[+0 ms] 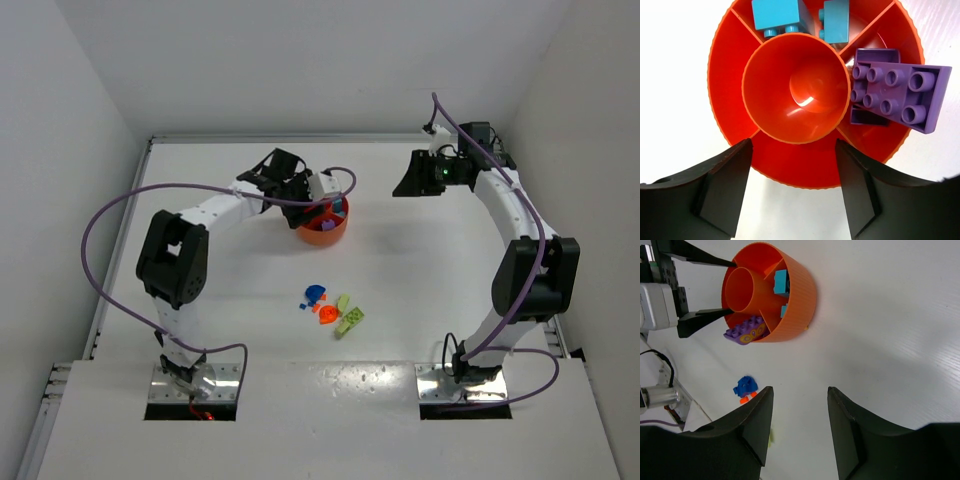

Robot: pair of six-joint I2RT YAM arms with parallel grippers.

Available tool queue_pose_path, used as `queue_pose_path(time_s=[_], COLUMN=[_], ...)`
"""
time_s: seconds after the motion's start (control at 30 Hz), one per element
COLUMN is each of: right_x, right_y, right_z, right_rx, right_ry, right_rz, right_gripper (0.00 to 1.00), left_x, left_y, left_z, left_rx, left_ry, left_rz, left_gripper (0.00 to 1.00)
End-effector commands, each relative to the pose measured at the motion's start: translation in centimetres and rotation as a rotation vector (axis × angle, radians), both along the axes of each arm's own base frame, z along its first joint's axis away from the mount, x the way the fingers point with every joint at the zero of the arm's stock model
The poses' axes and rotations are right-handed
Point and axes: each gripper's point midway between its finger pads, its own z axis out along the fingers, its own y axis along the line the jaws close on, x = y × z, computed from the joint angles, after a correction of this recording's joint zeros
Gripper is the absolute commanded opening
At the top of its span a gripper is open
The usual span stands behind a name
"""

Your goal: Sort the legos into containers by color

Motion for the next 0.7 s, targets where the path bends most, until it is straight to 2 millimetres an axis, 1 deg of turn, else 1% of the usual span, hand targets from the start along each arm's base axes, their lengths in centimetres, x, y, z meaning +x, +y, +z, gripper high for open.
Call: queue_pose_path(time_s=[0.0, 0.03, 0.1, 0.13, 0.17, 0.2, 0.27, 0.3, 0.37, 0.4, 0.43, 0.5, 0.57, 0.6, 0.67], right_x=[-0.1, -0.1, -0.1, -0.1, -0.1, -0.2, -0.2, -0.1, -0.1, -0.1, -0.1, -0.1, -0.1, -0.3, -0.6], right_y=[0.5, 0.5, 0.5, 0.5, 0.5, 0.5, 0.5, 0.5, 0.5, 0.5, 0.5, 0.5, 0.6, 0.8, 1.3], right_z=[1.5, 1.5, 1.5, 1.5, 1.5, 1.8, 1.8, 1.9, 1.9, 1.9, 1.9, 1.9, 2.0, 2.1, 2.5], right_rx=[0.01, 0.01, 0.01, 0.01, 0.01, 0.01, 0.01, 0.01, 0.01, 0.01, 0.01, 0.01, 0.018, 0.03, 0.059], right_ry=[-0.057, -0.057, -0.057, -0.057, -0.057, -0.066, -0.066, -0.075, -0.076, -0.076, -0.076, -0.076, -0.076, -0.076, -0.076], right_rz=[0.03, 0.03, 0.03, 0.03, 0.03, 0.031, 0.031, 0.031, 0.031, 0.031, 0.031, 0.031, 0.037, 0.047, 0.07], right_gripper=[0.48, 0.48, 0.48, 0.49, 0.49, 0.49, 0.49, 0.49, 0.49, 0.49, 0.49, 0.49, 0.49, 0.49, 0.49], left_x=[-0.6, -0.4, -0.5, 0.1, 0.1, -0.2, -0.4, -1.2, -1.7, -2.7, -3.1, -3.6, -3.7, -3.8, -3.6], left_y=[-1.2, -1.2, -1.6, -1.4, -1.3, -1.6, -2.0, -2.1, -2.5, -3.0, -3.3, -3.8, -3.9, -4.2, -4.9], left_z=[2.8, 2.9, 3.9, 4.2, 4.6, 4.2, 5.7, 5.0, 5.4, 4.4, 4.7, 4.3, 4.3, 4.9, 7.3], left_rx=[-0.055, -0.061, -0.092, -0.096, -0.106, -0.116, -0.153, -0.15, -0.159, -0.151, -0.165, -0.171, -0.191, -0.222, -0.327], left_ry=[-0.047, -0.05, -0.063, -0.085, -0.094, -0.075, -0.099, -0.074, -0.092, -0.065, -0.069, -0.055, -0.034, -0.029, -0.042], left_rz=[0.004, 0.024, 0.051, 0.077, 0.096, 0.121, 0.144, 0.165, 0.182, 0.184, 0.181, 0.213, 0.24, 0.248, 0.287], left_gripper=[0.73, 0.73, 0.75, 0.75, 0.75, 0.76, 0.77, 0.77, 0.77, 0.77, 0.77, 0.79, 0.79, 0.79, 0.79])
